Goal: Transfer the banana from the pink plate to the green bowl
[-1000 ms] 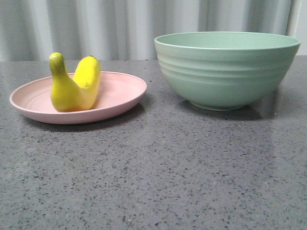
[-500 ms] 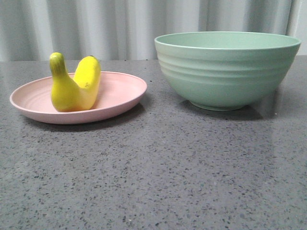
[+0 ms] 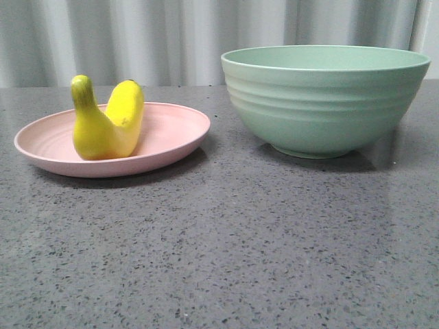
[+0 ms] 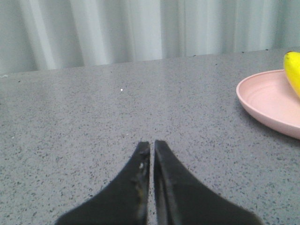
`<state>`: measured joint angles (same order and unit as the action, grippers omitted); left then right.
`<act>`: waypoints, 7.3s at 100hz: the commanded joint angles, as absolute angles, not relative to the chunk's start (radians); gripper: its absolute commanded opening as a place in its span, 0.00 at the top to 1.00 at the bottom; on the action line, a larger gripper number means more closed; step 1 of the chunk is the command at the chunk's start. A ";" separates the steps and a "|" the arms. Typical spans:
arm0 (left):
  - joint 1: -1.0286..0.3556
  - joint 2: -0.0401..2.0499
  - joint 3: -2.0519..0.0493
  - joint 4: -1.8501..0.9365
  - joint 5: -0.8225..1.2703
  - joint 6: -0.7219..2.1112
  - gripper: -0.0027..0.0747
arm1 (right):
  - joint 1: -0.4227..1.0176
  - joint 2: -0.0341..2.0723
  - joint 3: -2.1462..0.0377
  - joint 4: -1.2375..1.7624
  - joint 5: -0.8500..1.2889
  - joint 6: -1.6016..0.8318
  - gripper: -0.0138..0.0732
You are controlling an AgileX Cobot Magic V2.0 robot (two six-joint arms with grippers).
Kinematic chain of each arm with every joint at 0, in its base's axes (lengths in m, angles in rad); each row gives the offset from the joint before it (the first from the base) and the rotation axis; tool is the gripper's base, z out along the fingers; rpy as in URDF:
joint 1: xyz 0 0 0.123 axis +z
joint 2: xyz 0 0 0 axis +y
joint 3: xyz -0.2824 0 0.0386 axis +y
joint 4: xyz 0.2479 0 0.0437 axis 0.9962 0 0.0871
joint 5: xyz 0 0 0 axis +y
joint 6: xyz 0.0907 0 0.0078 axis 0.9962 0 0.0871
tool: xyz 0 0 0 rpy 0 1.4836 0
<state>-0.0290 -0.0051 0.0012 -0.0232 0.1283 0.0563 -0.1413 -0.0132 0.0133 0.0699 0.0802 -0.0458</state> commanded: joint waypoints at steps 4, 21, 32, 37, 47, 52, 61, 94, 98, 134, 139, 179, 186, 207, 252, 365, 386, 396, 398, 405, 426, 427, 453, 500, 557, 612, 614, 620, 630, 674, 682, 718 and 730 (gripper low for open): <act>-0.029 -0.036 0.027 -0.034 0.038 0.048 0.99 | -0.143 -0.028 0.039 0.059 0.000 -0.054 0.93; -0.029 -0.036 0.027 -0.034 0.038 0.048 0.99 | -0.143 -0.028 0.039 0.059 0.000 -0.054 0.93; -0.029 -0.036 0.027 -0.034 0.038 0.048 0.99 | -0.143 -0.028 0.039 0.059 0.000 -0.054 0.93; -0.029 -0.036 0.027 -0.034 0.038 0.048 0.99 | -0.143 -0.028 0.039 0.059 0.000 -0.054 0.93; -0.029 -0.036 0.027 -0.035 0.038 0.048 0.99 | -0.143 -0.028 0.039 0.059 0.000 -0.054 0.93; -0.029 -0.036 0.027 -0.035 0.038 0.048 0.99 | -0.143 -0.028 0.039 0.059 0.000 -0.054 0.93; -0.029 -0.036 0.027 -0.035 0.038 0.048 0.99 | -0.143 -0.028 0.039 0.059 0.000 -0.054 0.93; -0.029 -0.036 0.027 -0.035 0.038 0.048 0.99 | -0.143 -0.028 0.039 0.059 0.000 -0.054 0.93; -0.029 -0.036 0.027 -0.035 0.038 0.048 0.99 | -0.143 -0.028 0.039 0.059 0.000 -0.054 0.93; -0.029 -0.036 0.027 -0.035 0.038 0.048 0.99 | -0.143 -0.028 0.039 0.059 0.000 -0.054 0.93; -0.029 -0.036 0.027 -0.035 0.038 0.048 0.99 | -0.143 -0.028 0.039 0.059 0.000 -0.054 0.93; -0.029 -0.036 0.027 -0.035 0.038 0.048 0.99 | -0.143 -0.028 0.039 0.059 0.000 -0.054 0.93; -0.029 -0.036 0.027 -0.064 0.035 0.048 0.99 | -0.143 -0.028 0.039 0.059 0.000 -0.054 0.93; -0.029 -0.036 -0.029 -0.147 0.050 0.053 0.99 | -0.122 -0.021 -0.026 0.082 0.070 -0.054 0.93; -0.029 0.133 -0.221 -0.081 -0.066 0.055 0.99 | -0.091 0.267 -0.246 0.082 0.144 -0.054 0.93; -0.252 0.721 -0.707 -0.232 0.162 0.055 0.42 | -0.091 0.295 -0.265 0.082 0.202 -0.054 0.93; -0.353 0.948 -0.906 -0.379 0.346 0.055 0.42 | -0.091 0.295 -0.265 0.082 0.202 -0.054 0.93; -0.380 1.053 -0.987 -0.403 0.429 0.055 0.42 | -0.091 0.295 -0.265 0.082 0.202 -0.054 0.93; -0.385 1.074 -1.003 -0.406 0.446 0.055 0.42 | -0.091 0.295 -0.265 0.082 0.202 -0.054 0.93; -0.391 1.139 -1.046 -0.447 0.500 0.055 0.42 | -0.091 0.295 -0.265 0.082 0.202 -0.054 0.93; -0.391 1.306 -1.154 -0.536 0.670 0.055 0.42 | -0.091 0.295 -0.265 0.082 0.202 -0.054 0.93; -0.391 1.316 -1.157 -0.542 0.677 0.055 0.42 | -0.091 0.295 -0.265 0.082 0.202 -0.054 0.93; -0.391 1.451 -1.237 -0.554 0.873 0.000 0.42 | -0.091 0.295 -0.265 0.082 0.194 -0.054 0.93; -0.418 1.519 -1.239 -0.550 0.966 -0.047 0.42 | -0.091 0.295 -0.265 0.082 0.188 -0.054 0.93; -0.422 1.552 -1.239 -0.495 1.025 -0.082 0.50 | -0.091 0.295 -0.265 0.082 0.187 -0.054 0.93; -0.422 1.554 -1.239 -0.495 1.006 -0.082 0.99 | -0.091 0.295 -0.265 0.082 0.186 -0.054 0.93; -0.422 1.554 -1.239 -0.495 1.006 -0.082 0.99 | -0.091 0.295 -0.265 0.082 0.186 -0.054 0.93; -0.422 1.554 -1.239 -0.495 1.006 -0.082 0.99 | -0.091 0.295 -0.265 0.082 0.186 -0.054 0.93; -0.422 1.554 -1.259 -0.495 1.014 -0.082 0.99 | -0.074 0.295 -0.267 0.082 0.186 -0.054 0.93; -0.423 1.535 -1.565 -0.360 1.276 0.017 0.99 | 0.076 0.455 -0.532 0.007 0.466 -0.114 0.88; -0.429 1.523 -1.582 -0.362 1.276 0.058 0.99 | 0.113 0.521 -0.638 0.007 0.536 -0.136 0.79; -0.524 1.513 -1.587 -0.370 1.276 0.099 0.99 | 0.299 0.881 -1.078 0.101 0.758 -0.195 0.51; -0.571 1.513 -1.587 -0.374 1.276 0.102 0.99 | 0.308 1.006 -1.194 0.216 0.758 -0.194 0.51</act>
